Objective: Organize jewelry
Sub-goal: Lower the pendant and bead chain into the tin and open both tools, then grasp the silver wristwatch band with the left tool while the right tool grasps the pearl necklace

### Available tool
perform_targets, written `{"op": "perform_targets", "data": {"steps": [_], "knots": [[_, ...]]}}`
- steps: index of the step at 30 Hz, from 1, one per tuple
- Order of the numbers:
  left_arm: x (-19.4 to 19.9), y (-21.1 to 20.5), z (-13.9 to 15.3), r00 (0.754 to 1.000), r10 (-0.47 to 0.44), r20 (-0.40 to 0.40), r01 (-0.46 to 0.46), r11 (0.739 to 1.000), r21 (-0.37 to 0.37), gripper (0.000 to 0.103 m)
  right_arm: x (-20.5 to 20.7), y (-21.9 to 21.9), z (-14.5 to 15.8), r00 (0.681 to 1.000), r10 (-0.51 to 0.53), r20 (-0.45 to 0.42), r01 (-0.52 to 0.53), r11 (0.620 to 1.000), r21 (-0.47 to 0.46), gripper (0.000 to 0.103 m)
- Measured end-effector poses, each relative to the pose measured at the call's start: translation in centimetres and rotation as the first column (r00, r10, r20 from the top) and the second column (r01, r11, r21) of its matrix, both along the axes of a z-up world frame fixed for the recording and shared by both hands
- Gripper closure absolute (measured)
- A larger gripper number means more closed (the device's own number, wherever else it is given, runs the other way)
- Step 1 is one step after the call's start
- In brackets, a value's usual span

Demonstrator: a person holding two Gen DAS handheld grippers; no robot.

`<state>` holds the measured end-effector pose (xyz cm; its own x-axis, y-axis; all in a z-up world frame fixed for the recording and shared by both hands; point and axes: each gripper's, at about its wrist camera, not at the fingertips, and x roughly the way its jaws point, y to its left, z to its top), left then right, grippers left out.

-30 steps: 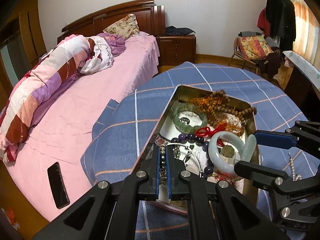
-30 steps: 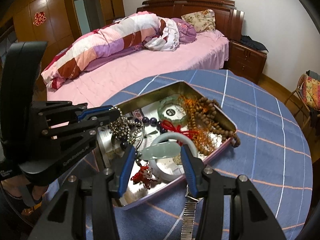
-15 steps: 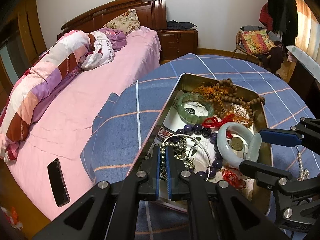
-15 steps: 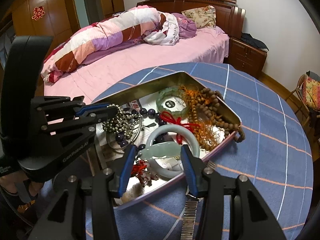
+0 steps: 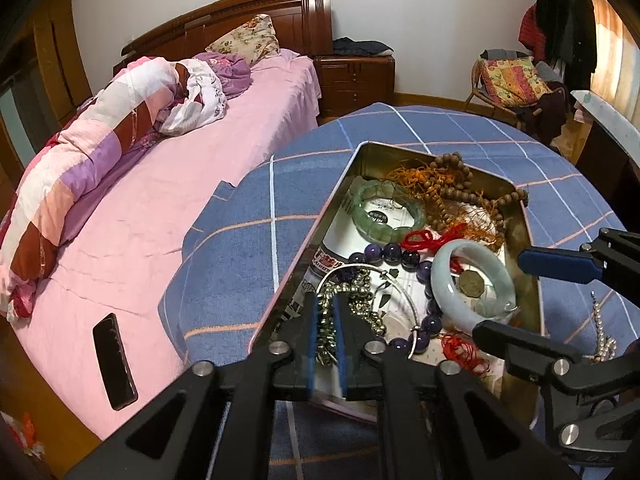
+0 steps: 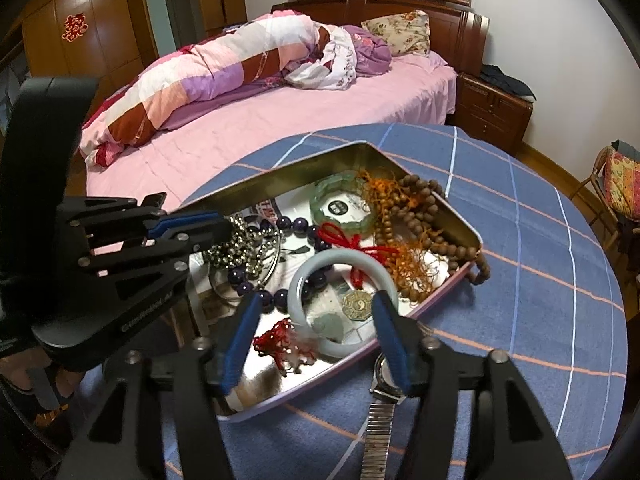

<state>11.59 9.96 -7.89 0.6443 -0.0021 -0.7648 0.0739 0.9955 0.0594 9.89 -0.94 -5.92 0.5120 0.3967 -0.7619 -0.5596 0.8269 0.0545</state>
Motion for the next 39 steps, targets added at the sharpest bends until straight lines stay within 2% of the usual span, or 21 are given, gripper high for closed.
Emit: {"op": "perform_targets", "data": {"steps": [1, 2, 5, 13, 23, 31, 35, 39], "knots": [[0.0, 0.0, 0.1, 1.0, 0.003, 0.005, -0.003, 1.0, -0.003, 0.073, 0.1, 0.0, 0.1, 1.0, -0.002, 0.003, 0.002, 1.0, -0.001, 0.04], [-0.1, 0.0, 0.3, 1.0, -0.007, 0.01, 0.007, 1.0, -0.018, 0.066, 0.0, -0.1, 0.2, 1.0, -0.003, 0.003, 0.003, 1.0, 0.003, 0.039], [-0.5, -0.4, 0.5, 1.0, -0.022, 0.02, 0.022, 0.999, -0.024, 0.056, 0.0, -0.4, 0.2, 1.0, -0.009, 0.01, 0.008, 1.0, 0.009, 0.036], [-0.9, -0.5, 0.6, 1.0, -0.011, 0.023, 0.011, 1.0, -0.019, 0.054, -0.4, -1.0, 0.5, 1.0, -0.021, 0.02, 0.02, 1.0, 0.015, 0.032], [-1.8, -1.0, 1.4, 0.999, 0.003, 0.046, -0.002, 1.0, -0.012, 0.039, -1.4, -1.7, 1.1, 0.999, -0.026, 0.033, 0.025, 0.999, 0.048, 0.026], [-2.9, -0.7, 1.8, 0.998, 0.032, 0.045, -0.031, 0.999, -0.029, 0.039, -2.3, -2.9, 1.6, 0.999, -0.037, 0.04, 0.034, 0.997, 0.076, 0.023], [-3.9, -0.9, 2.2, 0.997, 0.048, 0.053, -0.044, 0.997, -0.064, 0.038, -3.3, -4.7, 2.0, 0.997, -0.057, 0.042, 0.053, 0.995, 0.085, 0.023], [-4.7, -2.6, 2.4, 0.998, 0.023, 0.053, -0.019, 0.997, -0.069, 0.038, -5.0, -8.1, 2.1, 0.994, -0.1, 0.045, 0.096, 0.992, 0.083, 0.02]]}}
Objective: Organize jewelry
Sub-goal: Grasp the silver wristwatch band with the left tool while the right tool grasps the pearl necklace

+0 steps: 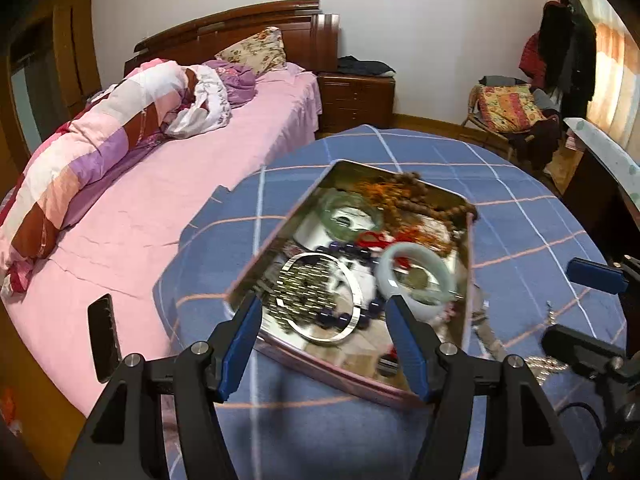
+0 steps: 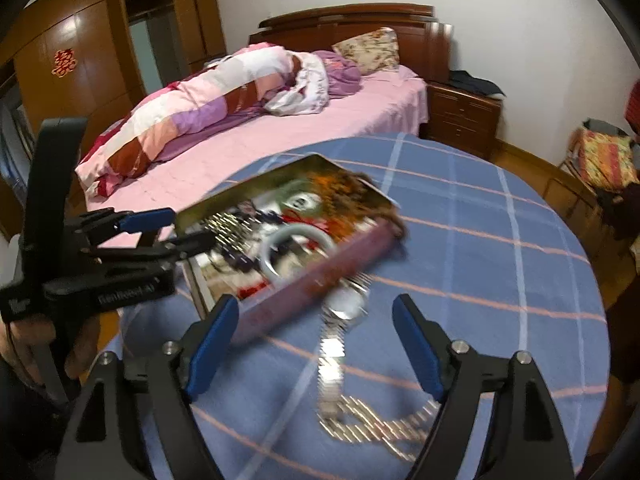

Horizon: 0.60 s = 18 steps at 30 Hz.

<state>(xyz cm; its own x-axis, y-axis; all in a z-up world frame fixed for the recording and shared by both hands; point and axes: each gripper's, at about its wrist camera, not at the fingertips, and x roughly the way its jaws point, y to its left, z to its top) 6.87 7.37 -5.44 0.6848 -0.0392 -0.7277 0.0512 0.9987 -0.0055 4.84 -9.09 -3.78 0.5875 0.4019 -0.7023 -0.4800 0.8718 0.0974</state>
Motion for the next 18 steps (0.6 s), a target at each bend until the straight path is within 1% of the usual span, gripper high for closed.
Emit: {"op": "perform_targets", "data": {"steps": [7, 11, 13, 18], "knots": [[-1.7, -3.5, 0.7, 0.998, -0.058, 0.014, 0.058, 0.998, 0.006, 0.038, -1.7, -6.3, -0.9, 0.993, -0.121, -0.011, 0.121, 0.992, -0.034, 0.02], [-2.6, -5.2, 0.7, 0.998, -0.06, 0.017, 0.06, 0.998, 0.025, 0.038, -2.2, -9.1, -2.3, 0.983, -0.184, -0.03, 0.182, 0.982, -0.045, 0.02], [-3.0, -6.1, 0.6, 0.998, -0.059, 0.015, 0.059, 0.998, 0.016, 0.038, -2.1, -9.5, -3.2, 0.981, -0.187, -0.048, 0.185, 0.981, -0.05, 0.02], [-3.9, -8.0, 0.3, 0.997, -0.071, 0.014, 0.07, 0.997, 0.038, 0.039, -2.3, -8.6, -4.5, 0.986, -0.153, -0.067, 0.151, 0.988, -0.041, 0.02]]}}
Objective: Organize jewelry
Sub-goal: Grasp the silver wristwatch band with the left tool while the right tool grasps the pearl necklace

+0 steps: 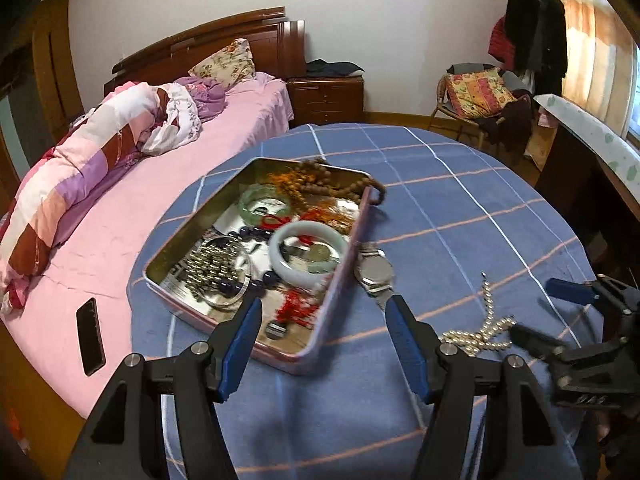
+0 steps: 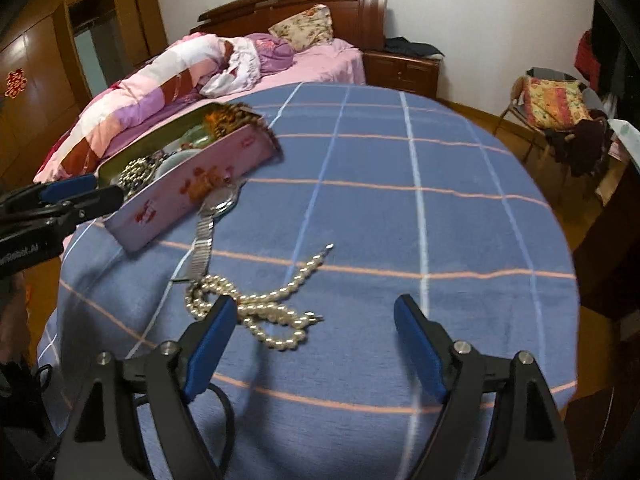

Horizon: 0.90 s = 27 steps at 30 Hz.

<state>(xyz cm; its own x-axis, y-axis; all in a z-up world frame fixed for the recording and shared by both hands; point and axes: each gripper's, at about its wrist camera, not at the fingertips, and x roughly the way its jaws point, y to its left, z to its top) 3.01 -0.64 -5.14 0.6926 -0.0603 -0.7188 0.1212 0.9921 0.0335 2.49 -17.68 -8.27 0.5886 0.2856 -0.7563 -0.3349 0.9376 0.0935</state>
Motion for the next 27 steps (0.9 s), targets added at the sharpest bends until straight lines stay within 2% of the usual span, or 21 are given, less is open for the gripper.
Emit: {"op": "perform_targets", "data": {"steps": [5, 7, 8, 9, 10, 14, 18, 20, 21, 26, 27], "knots": [[0.0, -1.3, -0.4, 1.0, -0.023, -0.01, 0.023, 1.0, 0.006, 0.038, 0.2, 1.1, -0.6, 0.999, 0.046, -0.001, -0.046, 0.999, -0.009, 0.02], [-0.1, -1.7, -0.4, 1.0, -0.027, -0.012, 0.027, 1.0, 0.008, 0.039, 0.6, 1.4, -0.9, 0.999, 0.053, -0.012, -0.053, 0.999, -0.01, 0.023], [-0.2, -2.1, -0.4, 0.999, -0.04, -0.011, 0.04, 0.999, 0.006, 0.039, 0.7, 1.5, -1.1, 0.998, 0.055, -0.016, -0.055, 0.998, -0.02, 0.033], [-0.2, -2.5, -0.4, 0.999, -0.051, -0.012, 0.051, 0.999, 0.006, 0.039, 0.9, 1.6, -1.3, 0.998, 0.061, -0.022, -0.061, 0.998, -0.024, 0.038], [-0.3, -3.0, -0.5, 0.998, -0.068, -0.013, 0.068, 0.998, 0.01, 0.039, 0.8, 1.4, -1.3, 0.998, 0.066, -0.023, -0.066, 0.998, -0.012, 0.04], [0.2, -4.7, -1.5, 0.993, -0.114, -0.042, 0.115, 0.993, 0.011, 0.038, 0.6, 1.0, -1.0, 0.998, 0.068, -0.017, -0.069, 0.997, -0.032, 0.058], [1.3, -5.8, -2.8, 0.986, -0.139, -0.09, 0.139, 0.99, -0.004, 0.039, 0.8, -0.9, -1.1, 0.999, 0.016, -0.031, -0.018, 0.998, -0.063, 0.059], [2.1, -6.1, -3.6, 0.985, -0.128, -0.119, 0.128, 0.992, -0.004, 0.039, 0.8, -1.4, -1.5, 0.999, 0.001, -0.037, -0.004, 0.996, -0.091, 0.066], [2.4, -6.1, -4.0, 0.983, -0.13, -0.131, 0.13, 0.991, -0.011, 0.039, 0.7, -1.8, -1.4, 1.0, -0.007, -0.027, 0.004, 0.995, -0.097, 0.067], [4.4, -6.4, -6.0, 0.978, -0.095, -0.187, 0.095, 0.995, -0.007, 0.04, 0.4, -3.5, -1.4, 1.0, -0.024, -0.02, 0.023, 0.997, -0.074, 0.067], [4.5, -6.5, -6.0, 0.982, -0.087, -0.171, 0.087, 0.996, -0.006, 0.04, 0.3, -3.6, -1.4, 1.0, -0.025, -0.016, 0.023, 0.997, -0.07, 0.067]]}}
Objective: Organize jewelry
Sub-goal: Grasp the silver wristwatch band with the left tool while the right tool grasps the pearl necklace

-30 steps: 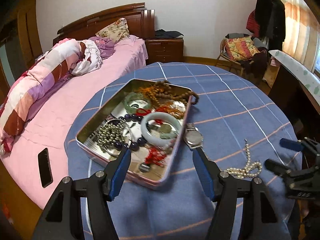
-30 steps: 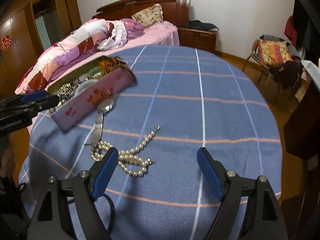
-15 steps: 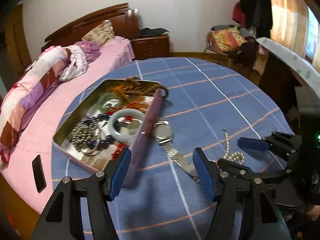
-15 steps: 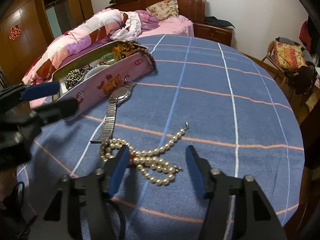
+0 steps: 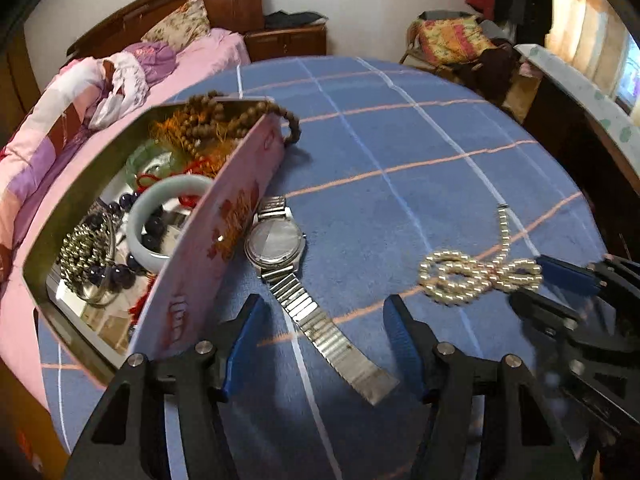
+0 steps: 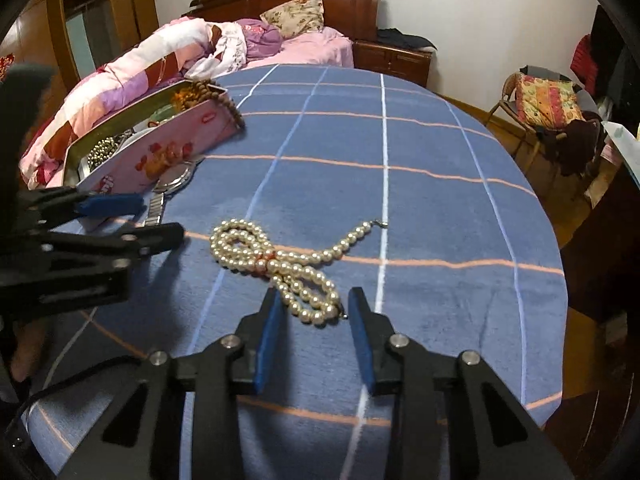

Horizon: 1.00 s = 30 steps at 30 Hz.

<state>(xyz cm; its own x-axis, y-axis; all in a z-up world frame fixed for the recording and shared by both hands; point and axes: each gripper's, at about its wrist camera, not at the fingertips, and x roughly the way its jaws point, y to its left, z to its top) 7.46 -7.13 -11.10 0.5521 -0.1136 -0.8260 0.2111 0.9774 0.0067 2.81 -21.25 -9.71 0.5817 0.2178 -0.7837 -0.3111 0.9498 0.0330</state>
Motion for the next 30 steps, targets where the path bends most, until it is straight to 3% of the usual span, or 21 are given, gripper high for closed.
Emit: {"op": "perform_targets", "data": {"steps": [3, 4, 5, 8, 18, 19, 21, 22, 30], "knots": [[0.3, -0.5, -0.1, 1.0, -0.022, 0.012, 0.022, 1.0, 0.0, 0.044, 0.0, -0.2, -0.1, 1.0, 0.001, 0.011, -0.001, 1.0, 0.01, 0.066], [0.3, -0.6, 0.1, 0.999, -0.034, 0.018, 0.034, 0.999, 0.001, 0.057, 0.0, -0.2, -0.1, 1.0, 0.0, 0.012, 0.0, 1.0, 0.016, 0.067], [0.2, -1.0, 0.2, 0.997, -0.067, 0.027, 0.067, 0.998, -0.001, 0.077, 0.1, -0.3, -0.1, 1.0, -0.002, 0.01, 0.002, 1.0, 0.022, 0.067], [-0.2, -1.7, 0.3, 0.993, -0.113, 0.04, 0.113, 0.994, 0.006, 0.087, 0.5, -0.6, 0.0, 1.0, -0.019, 0.006, 0.019, 0.999, 0.045, 0.067], [-0.3, -1.0, 0.6, 0.987, -0.155, 0.035, 0.155, 0.988, -0.021, 0.088, 0.9, -1.0, 0.5, 0.999, -0.052, 0.007, 0.051, 0.994, 0.092, 0.061], [-0.4, -1.0, 0.7, 0.987, -0.153, 0.037, 0.154, 0.988, -0.02, 0.088, 0.9, -1.1, 0.6, 0.999, -0.052, 0.007, 0.051, 0.994, 0.099, 0.057], [-0.4, -0.7, 0.9, 0.988, -0.147, 0.042, 0.147, 0.989, -0.018, 0.088, 0.9, -1.3, 1.0, 0.997, -0.071, 0.023, 0.068, 0.99, 0.12, 0.027], [-0.6, -0.4, 1.3, 0.989, -0.14, 0.051, 0.142, 0.99, -0.02, 0.088, 0.9, -1.5, 1.0, 0.997, -0.075, 0.03, 0.071, 0.989, 0.128, 0.024], [-1.7, 1.0, 4.2, 0.987, -0.108, 0.118, 0.114, 0.992, -0.049, 0.088, 2.0, 0.8, 1.0, 1.0, -0.003, 0.028, 0.0, 0.994, 0.107, 0.024]]}}
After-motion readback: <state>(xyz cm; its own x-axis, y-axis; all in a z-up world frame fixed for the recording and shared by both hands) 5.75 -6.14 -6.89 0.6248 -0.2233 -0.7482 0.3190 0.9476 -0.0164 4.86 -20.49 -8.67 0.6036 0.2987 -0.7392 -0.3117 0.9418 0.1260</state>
